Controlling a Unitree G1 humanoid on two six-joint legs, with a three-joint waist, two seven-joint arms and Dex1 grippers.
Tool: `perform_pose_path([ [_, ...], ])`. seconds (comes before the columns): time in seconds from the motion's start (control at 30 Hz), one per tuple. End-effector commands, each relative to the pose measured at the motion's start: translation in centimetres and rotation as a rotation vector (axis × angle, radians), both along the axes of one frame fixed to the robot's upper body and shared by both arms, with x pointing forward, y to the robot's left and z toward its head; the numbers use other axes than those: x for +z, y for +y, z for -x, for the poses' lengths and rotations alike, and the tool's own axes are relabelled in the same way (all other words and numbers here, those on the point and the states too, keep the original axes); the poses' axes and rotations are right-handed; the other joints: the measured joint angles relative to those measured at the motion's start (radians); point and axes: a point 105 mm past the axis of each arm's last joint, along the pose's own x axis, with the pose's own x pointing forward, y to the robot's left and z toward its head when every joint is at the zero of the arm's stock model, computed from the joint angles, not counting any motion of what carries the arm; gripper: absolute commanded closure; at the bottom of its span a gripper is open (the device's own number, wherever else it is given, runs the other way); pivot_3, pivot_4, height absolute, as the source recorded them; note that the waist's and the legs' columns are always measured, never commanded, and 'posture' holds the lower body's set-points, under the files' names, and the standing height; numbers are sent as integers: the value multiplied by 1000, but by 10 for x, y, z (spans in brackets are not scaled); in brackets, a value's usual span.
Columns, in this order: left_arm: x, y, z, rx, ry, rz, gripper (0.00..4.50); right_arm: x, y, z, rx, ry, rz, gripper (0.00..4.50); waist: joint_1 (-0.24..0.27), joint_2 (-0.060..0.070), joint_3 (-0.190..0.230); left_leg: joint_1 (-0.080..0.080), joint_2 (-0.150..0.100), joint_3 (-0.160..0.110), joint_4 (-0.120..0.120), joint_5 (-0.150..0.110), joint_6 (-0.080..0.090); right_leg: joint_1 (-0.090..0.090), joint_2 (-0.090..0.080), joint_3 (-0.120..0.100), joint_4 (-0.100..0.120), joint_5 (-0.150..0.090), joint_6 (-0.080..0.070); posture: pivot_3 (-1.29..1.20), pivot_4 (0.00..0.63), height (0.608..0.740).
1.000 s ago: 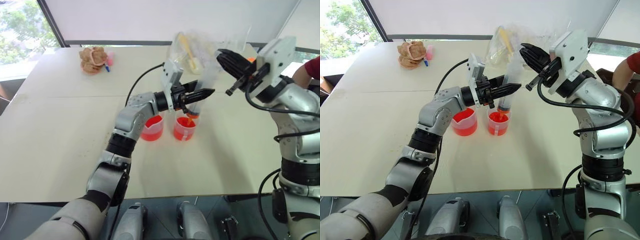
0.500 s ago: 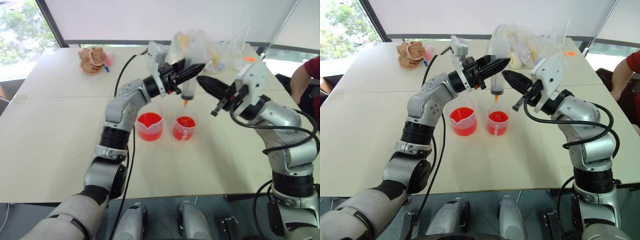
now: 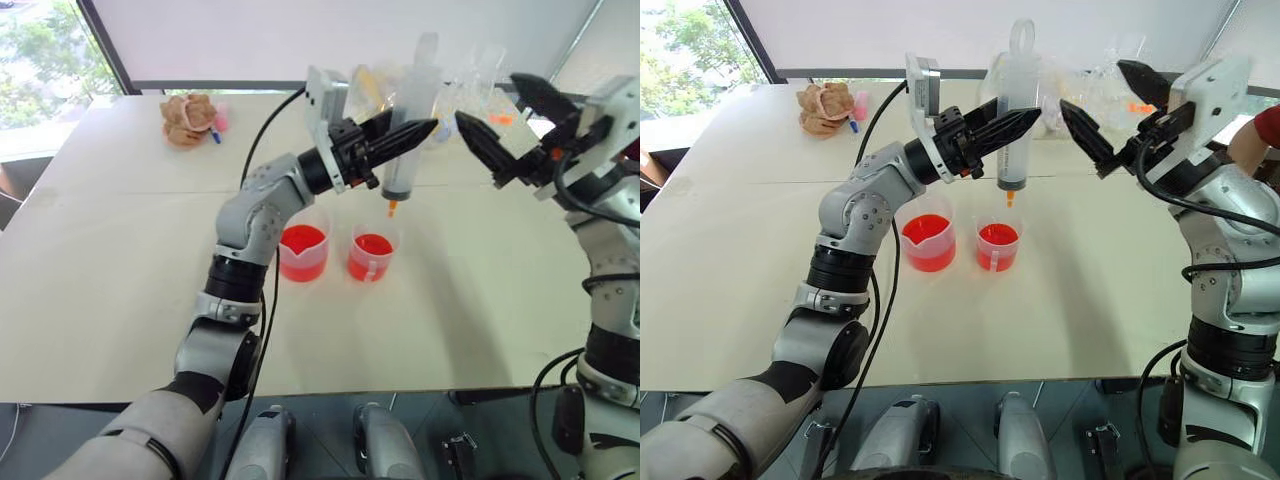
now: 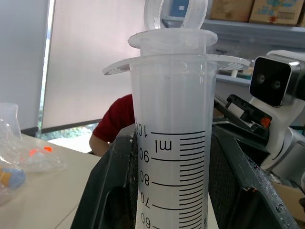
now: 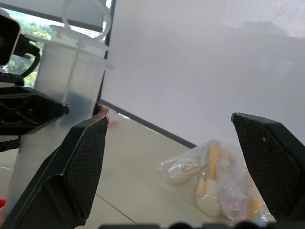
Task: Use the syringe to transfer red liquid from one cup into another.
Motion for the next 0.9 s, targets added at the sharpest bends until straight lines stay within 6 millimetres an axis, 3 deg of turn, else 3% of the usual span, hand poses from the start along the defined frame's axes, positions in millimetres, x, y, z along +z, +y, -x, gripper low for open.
perform_pose_path([
  [0.03, 24, 6, -1, 32, 15, -11, 3138, -1, -19, 14, -26, 41, 70, 58, 5, 0, 0, 0, 0, 0, 0, 0, 0, 0, 0, 0, 0, 0, 0, 0, 150, 740],
  [0.2, 70, 47, -13, 170, 149, -106, 3138, -16, 1, 38, 177, 217, 174, 58, -13, 0, 1, 0, 0, 0, 0, 0, 1, 0, 0, 0, 0, 0, 0, 0, 150, 740],
  [0.27, 70, 74, -33, 320, 303, -213, 3138, -16, 16, 50, 279, 257, 198, 58, -16, 0, 1, 1, 1, 0, -1, 0, 1, -1, 1, 0, 1, 0, 0, 0, 150, 740],
  [0.33, 54, 109, -52, 503, 493, -333, 3138, -16, 31, 61, 375, 293, 223, 58, -15, 0, 0, 3, 1, 0, -1, 0, 1, 1, 2, 0, 2, 0, 0, 0, 150, 740],
  [0.43, 23, 155, -58, 700, 687, -499, 3138, -18, 51, 76, 512, 337, 267, 58, -16, 1, 0, 11, 0, 0, -2, 0, 1, 8, 2, 0, 2, -1, 0, 0, 150, 740],
  [0.63, -40, 206, -51, 863, 934, -659, 3138, -30, 71, 86, 655, 389, 318, 58, 1, -4, 3, 13, 1, -3, -2, 0, 1, 14, -1, -1, 0, -1, 1, 0, 150, 740],
  [0.73, -71, 220, -48, 901, 1028, -687, 3138, -38, 75, 85, 678, 412, 325, 58, -1, -4, 3, 13, 1, -2, -2, -1, 1, 13, -2, -1, -1, -1, 1, 0, 150, 740],
  [0.9, -114, 215, -44, 860, 1137, -685, 3138, -48, 80, 80, 684, 432, 321, 58, 0, -4, 3, 10, 1, -2, -2, 0, 0, 10, -2, 0, -1, -1, 1, 0, 150, 740],
])
